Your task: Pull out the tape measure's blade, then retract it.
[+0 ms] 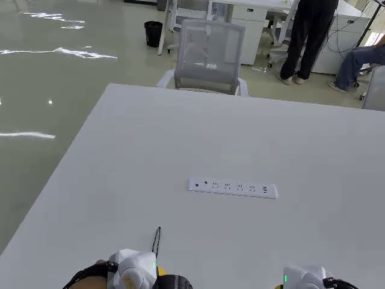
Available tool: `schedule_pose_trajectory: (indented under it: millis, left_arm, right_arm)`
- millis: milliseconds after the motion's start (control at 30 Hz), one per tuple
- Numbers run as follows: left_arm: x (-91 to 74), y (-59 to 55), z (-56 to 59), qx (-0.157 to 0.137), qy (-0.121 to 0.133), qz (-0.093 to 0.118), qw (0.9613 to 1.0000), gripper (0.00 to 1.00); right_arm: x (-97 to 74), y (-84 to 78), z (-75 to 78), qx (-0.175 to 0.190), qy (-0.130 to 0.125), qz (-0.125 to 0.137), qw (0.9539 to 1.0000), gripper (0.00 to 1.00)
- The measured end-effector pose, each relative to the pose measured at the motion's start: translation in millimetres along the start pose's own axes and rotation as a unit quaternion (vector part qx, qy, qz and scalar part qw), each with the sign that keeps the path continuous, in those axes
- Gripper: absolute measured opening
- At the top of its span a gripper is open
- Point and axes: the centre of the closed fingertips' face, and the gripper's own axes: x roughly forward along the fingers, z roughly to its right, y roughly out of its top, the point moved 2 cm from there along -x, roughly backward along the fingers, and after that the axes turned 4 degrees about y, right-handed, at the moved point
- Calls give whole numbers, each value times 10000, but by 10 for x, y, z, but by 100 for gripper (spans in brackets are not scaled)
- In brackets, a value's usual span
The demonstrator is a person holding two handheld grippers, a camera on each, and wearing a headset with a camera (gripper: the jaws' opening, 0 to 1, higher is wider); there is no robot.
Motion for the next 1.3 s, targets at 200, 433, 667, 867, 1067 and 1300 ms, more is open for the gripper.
schedule_pose_trajectory:
  millis: [200,433,667,867,1067,1300]
  left_arm:
    - [0,-1,1,-7,-4,2,10000,29]
    - [2,-3,3,-16,-10,3,10000,29]
    - [1,-6,2,-31,-8,-2,10000,29]
    - [2,-8,3,-64,-5,5,10000,29]
    - [4,-7,7,-60,-15,-1,10000,29]
    - [8,-7,4,-53,-19,-15,10000,29]
  right_arm:
    - [-14,-30,3,1,-10,-16,10000,11]
    - [1,-52,15,10,-10,-37,10000,11]
    - [-13,-51,15,21,-4,-57,10000,11]
    - [-6,-70,24,38,-1,-56,10000,11]
    - [-13,-91,28,76,-8,-46,10000,11]
    - [-31,-106,29,67,-15,-82,9999,11]
